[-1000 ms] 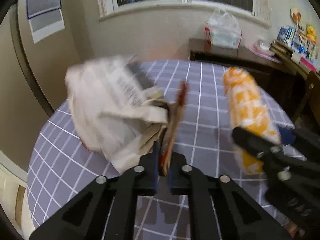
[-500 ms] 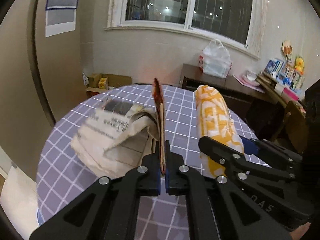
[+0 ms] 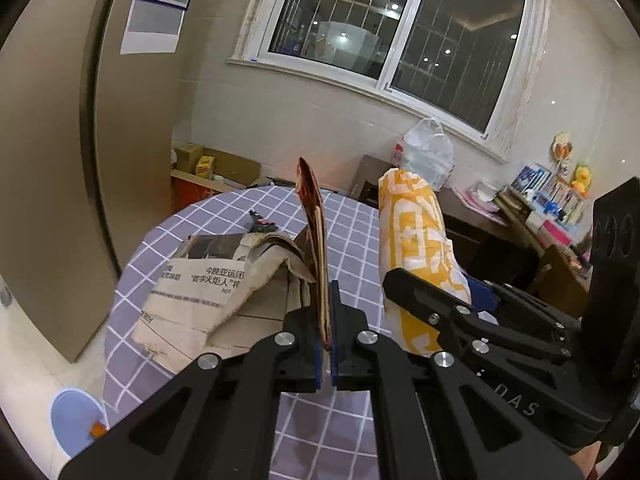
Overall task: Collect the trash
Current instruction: 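Carry the yellow bag and paper bag over the blue bin and open both tools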
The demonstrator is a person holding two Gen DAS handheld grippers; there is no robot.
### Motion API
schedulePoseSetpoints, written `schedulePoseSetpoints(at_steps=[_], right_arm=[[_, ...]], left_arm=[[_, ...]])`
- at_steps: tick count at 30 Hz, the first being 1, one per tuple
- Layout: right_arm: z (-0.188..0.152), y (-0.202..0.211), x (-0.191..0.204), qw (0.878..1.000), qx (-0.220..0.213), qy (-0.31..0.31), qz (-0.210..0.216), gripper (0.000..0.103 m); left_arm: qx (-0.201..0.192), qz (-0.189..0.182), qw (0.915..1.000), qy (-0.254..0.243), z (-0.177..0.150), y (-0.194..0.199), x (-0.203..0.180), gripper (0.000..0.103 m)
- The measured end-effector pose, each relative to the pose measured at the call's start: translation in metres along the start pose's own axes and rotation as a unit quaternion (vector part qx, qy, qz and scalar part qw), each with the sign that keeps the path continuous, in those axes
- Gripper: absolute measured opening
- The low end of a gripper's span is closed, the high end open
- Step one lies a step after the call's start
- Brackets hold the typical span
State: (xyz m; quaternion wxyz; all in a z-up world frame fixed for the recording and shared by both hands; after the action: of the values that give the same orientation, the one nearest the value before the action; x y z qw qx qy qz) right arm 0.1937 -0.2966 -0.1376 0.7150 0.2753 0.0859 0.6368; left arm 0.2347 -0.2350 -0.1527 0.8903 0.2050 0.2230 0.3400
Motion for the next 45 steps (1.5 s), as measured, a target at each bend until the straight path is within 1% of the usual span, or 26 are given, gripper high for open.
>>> schedulePoseSetpoints(at_steps=[3,4,8,11,14,18,24,30,33,34,38,39,44,45], right_arm=[[0.001,0.006,-0.008,1.0,-0.006,-0.002,-0.016,0.044],[0.001,0.009,-0.012,1.0,-0.006,-0.005,-0.02,0.044],[0.001,0.013,-0.023,1.0,-0.006,-0.008,-0.03,0.044],[0.003,0.014,-0.02,1.0,-0.007,-0.006,-0.025,0.044],[0.004,0.011,-0.01,1.0,-0.005,-0.002,-0.013,0.044],[0.006,0.004,0.016,1.0,-0.005,0.006,0.005,0.044],[0.002,-0.018,0.068,0.999,0.013,0.026,0.039,0.044],[-0.015,-0.054,0.141,0.995,0.044,0.057,0.075,0.044],[-0.029,-0.075,0.18,0.991,0.067,0.073,0.095,0.044],[-0.036,-0.085,0.199,0.988,0.078,0.082,0.105,0.044],[-0.057,-0.11,0.247,0.981,0.103,0.108,0.126,0.044],[-0.065,-0.119,0.263,0.978,0.112,0.116,0.132,0.044],[-0.096,-0.147,0.315,0.967,0.144,0.142,0.153,0.044],[-0.102,-0.152,0.324,0.965,0.149,0.147,0.156,0.044]], left_arm=[[0.006,-0.039,0.9991,0.018,-0.001,-0.008,-0.007,0.002],[0.007,-0.042,0.9989,0.019,-0.001,-0.01,-0.009,0.002],[0.004,-0.039,0.9992,0.01,-0.001,-0.012,-0.019,0.002],[-0.004,-0.032,0.9994,0.009,0.001,-0.004,-0.018,0.002],[-0.01,-0.029,0.9994,0.014,0.002,0.009,-0.008,0.002],[-0.017,-0.013,0.9995,0.022,0.005,0.024,0.011,0.002],[-0.023,0.02,0.9981,0.053,-0.001,0.052,0.066,0.002],[-0.025,0.063,0.9932,0.094,-0.019,0.086,0.143,0.003],[-0.022,0.089,0.989,0.116,-0.034,0.105,0.187,0.003],[-0.022,0.098,0.9874,0.123,-0.039,0.111,0.2,0.003],[-0.022,0.14,0.9774,0.157,-0.063,0.134,0.257,0.003],[-0.021,0.145,0.9756,0.163,-0.067,0.137,0.266,0.003],[-0.008,0.182,0.9613,0.206,-0.1,0.157,0.327,0.003],[-0.007,0.186,0.9596,0.211,-0.105,0.158,0.332,0.003]])
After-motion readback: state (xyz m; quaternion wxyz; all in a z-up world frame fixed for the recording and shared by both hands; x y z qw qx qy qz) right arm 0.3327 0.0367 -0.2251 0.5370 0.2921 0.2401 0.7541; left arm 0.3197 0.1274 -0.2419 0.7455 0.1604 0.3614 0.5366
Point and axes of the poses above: each gripper's, at about its wrist camera, not at the fingertips, and y roughly against the way its jaws point, x to its left, z to its top, the point moved 7 cm from there along -y, roughly the way its jaws point, and after that the axes turned 3 degrees about -y, right-handed, at the moved point
